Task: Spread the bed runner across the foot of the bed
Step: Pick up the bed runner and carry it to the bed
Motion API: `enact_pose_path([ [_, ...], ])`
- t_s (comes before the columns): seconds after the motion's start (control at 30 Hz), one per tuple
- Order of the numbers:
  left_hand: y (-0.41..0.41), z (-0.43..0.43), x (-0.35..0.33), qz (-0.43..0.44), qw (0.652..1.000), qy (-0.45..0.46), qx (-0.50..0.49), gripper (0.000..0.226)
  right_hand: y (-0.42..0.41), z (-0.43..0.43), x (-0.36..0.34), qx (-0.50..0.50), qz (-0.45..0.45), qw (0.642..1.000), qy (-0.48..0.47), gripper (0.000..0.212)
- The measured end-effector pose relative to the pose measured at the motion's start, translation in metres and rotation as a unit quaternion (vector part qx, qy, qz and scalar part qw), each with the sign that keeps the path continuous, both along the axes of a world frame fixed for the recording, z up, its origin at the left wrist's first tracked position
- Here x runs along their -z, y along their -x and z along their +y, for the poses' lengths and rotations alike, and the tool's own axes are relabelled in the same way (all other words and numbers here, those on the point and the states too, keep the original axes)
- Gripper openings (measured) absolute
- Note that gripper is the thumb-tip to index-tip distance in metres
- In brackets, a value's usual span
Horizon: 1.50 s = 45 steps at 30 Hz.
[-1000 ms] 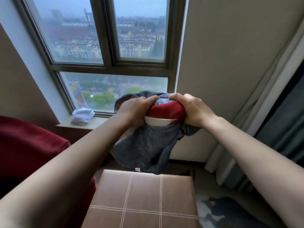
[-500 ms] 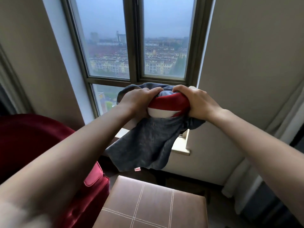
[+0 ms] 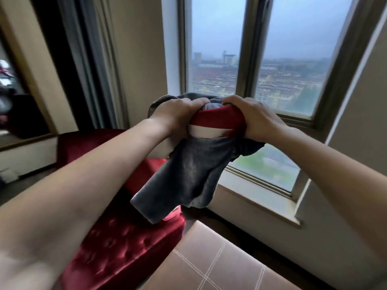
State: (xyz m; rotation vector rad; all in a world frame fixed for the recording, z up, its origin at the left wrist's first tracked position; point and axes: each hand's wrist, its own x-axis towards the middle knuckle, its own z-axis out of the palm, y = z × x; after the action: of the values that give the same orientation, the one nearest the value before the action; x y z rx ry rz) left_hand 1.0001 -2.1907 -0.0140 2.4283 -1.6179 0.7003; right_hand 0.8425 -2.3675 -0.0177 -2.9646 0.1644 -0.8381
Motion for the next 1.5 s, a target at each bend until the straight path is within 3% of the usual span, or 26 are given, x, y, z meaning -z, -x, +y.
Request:
enact_pose_path([
  [0.33, -0.026, 0.171, -0.028, -0.032, 0.982, -0.015, -0.186, 0.092, -0.094, 0.132, -0.024, -0.144, -0.009, 0.99, 0.001, 0.07],
  [0.63, 0.009, 0.357, -0.045, -0.002, 0.951, -0.009, -0.308, 0.072, -0.138, 0.305, -0.036, -0.286, -0.008, 0.958, -0.014, 0.072],
  [1.1, 0.084, 0.624, -0.028, -0.004, 0.88, -0.031, -0.474, 0.058, -0.151, 0.586, -0.013, -0.478, 0.006, 0.878, -0.026, 0.073],
  [1.5, 0.146, 0.819, -0.01, -0.008, 0.802, -0.016, -0.597, 0.068, -0.154, 0.811, -0.007, -0.62, 0.012, 0.785, 0.013, 0.079],
])
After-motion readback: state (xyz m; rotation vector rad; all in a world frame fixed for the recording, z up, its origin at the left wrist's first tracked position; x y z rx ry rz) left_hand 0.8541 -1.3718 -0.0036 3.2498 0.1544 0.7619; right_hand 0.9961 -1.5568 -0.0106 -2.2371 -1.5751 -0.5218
